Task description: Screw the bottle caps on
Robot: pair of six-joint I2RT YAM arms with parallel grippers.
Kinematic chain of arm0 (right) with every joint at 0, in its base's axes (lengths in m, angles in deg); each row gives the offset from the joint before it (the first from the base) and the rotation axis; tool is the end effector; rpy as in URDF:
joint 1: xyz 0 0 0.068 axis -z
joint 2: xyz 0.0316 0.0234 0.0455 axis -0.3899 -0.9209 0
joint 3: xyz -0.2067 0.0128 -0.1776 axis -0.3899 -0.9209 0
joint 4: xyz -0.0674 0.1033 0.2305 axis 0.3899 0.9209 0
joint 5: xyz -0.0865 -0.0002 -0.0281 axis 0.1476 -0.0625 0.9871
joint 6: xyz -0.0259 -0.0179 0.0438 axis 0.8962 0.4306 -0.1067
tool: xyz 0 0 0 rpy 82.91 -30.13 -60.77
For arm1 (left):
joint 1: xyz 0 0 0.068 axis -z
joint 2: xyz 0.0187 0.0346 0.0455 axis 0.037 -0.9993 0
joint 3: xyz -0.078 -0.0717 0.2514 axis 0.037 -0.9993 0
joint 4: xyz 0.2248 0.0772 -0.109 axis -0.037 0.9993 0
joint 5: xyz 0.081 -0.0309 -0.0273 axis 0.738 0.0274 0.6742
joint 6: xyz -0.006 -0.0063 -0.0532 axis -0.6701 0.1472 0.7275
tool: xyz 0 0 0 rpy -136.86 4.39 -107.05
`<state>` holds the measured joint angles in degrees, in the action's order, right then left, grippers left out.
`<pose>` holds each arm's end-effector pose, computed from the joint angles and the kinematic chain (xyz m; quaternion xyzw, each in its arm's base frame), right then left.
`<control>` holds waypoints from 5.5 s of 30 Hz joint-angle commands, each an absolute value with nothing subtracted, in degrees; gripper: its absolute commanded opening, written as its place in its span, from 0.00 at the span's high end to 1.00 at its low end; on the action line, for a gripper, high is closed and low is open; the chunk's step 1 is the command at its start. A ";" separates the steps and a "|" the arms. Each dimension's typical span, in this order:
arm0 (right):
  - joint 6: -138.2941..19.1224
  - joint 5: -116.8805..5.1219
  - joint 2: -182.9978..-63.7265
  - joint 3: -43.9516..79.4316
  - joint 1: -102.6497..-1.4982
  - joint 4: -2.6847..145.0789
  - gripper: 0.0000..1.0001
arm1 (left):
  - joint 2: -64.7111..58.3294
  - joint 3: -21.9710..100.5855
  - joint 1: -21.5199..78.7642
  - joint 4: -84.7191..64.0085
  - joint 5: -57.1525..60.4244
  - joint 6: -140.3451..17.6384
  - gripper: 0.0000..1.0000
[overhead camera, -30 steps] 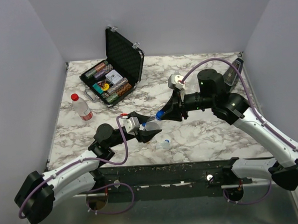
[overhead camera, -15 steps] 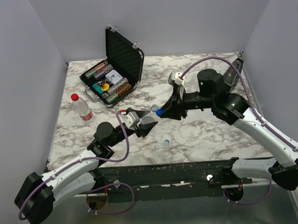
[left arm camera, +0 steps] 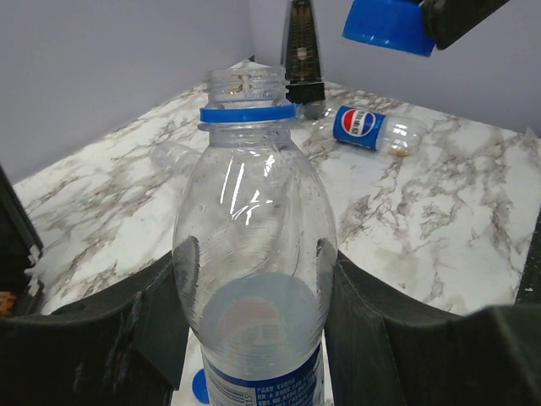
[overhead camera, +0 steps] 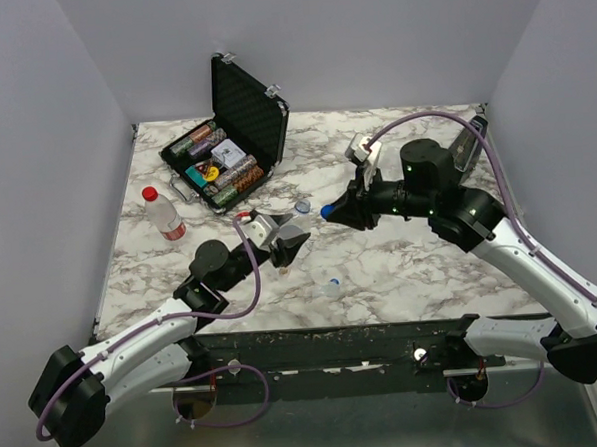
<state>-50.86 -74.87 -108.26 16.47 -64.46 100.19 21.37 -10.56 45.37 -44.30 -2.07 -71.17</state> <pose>0.1728 0.1742 0.4114 -0.4179 0.6978 0.3651 0.4529 0.1444 -0.1458 0.2681 0.3055 0.5854 -0.3498 0.6645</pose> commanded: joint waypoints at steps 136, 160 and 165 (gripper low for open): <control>-56.90 -42.26 -159.18 30.35 -66.45 118.68 0.63 | 30.29 -6.76 42.20 -36.73 7.08 -74.25 1.00; -46.27 -56.40 -118.33 20.51 -65.31 114.72 0.72 | 26.25 -2.45 41.59 -29.44 -17.16 -83.38 1.00; -43.02 -62.99 -108.74 21.55 -65.31 115.95 0.72 | 23.62 -0.43 41.67 -25.22 -23.05 -85.59 1.00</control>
